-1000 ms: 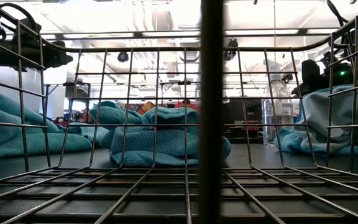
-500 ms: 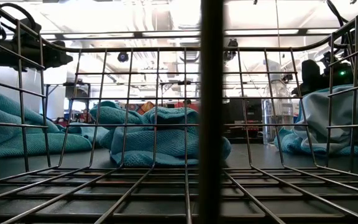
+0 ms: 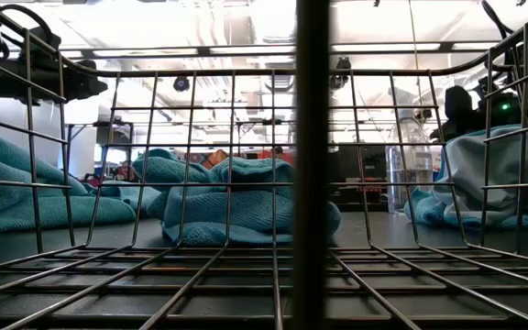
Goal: Sort microfiber towel by color & place in baskets
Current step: Put the light blue towel into the right wire basket
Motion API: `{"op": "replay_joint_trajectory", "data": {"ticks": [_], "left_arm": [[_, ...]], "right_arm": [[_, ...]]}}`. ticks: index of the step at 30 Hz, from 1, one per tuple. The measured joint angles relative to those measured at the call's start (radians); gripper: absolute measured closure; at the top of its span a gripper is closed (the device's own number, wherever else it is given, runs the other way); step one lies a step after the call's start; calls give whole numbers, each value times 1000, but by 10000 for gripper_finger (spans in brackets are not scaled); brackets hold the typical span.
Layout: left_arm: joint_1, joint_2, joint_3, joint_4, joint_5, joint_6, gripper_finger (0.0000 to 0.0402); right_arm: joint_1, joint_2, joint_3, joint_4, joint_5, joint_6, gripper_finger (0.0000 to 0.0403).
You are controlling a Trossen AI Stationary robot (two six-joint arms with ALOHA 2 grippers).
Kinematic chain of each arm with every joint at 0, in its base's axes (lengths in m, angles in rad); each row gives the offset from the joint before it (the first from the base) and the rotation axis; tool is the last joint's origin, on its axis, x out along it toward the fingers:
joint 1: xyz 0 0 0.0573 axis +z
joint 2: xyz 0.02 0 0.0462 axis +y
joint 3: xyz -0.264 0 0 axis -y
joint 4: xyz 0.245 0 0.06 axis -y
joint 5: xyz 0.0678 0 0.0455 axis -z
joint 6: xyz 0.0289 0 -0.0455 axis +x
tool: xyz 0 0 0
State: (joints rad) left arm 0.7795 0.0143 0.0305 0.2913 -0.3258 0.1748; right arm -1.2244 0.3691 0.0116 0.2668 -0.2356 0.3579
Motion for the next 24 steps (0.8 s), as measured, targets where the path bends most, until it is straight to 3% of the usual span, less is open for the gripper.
{"op": "replay_joint_trajectory", "data": {"ticks": [5, 13, 24], "left_arm": [[0, 0, 0, 0, 0, 0, 318], [0, 0, 0, 0, 0, 0, 318], [0, 0, 0, 0, 0, 0, 318]], "right_arm": [[0, 0, 54, -64, 0, 3, 284], [0, 2, 315, -352, 6, -106, 284], [0, 75, 694, -797, 187, -161, 284]]}}
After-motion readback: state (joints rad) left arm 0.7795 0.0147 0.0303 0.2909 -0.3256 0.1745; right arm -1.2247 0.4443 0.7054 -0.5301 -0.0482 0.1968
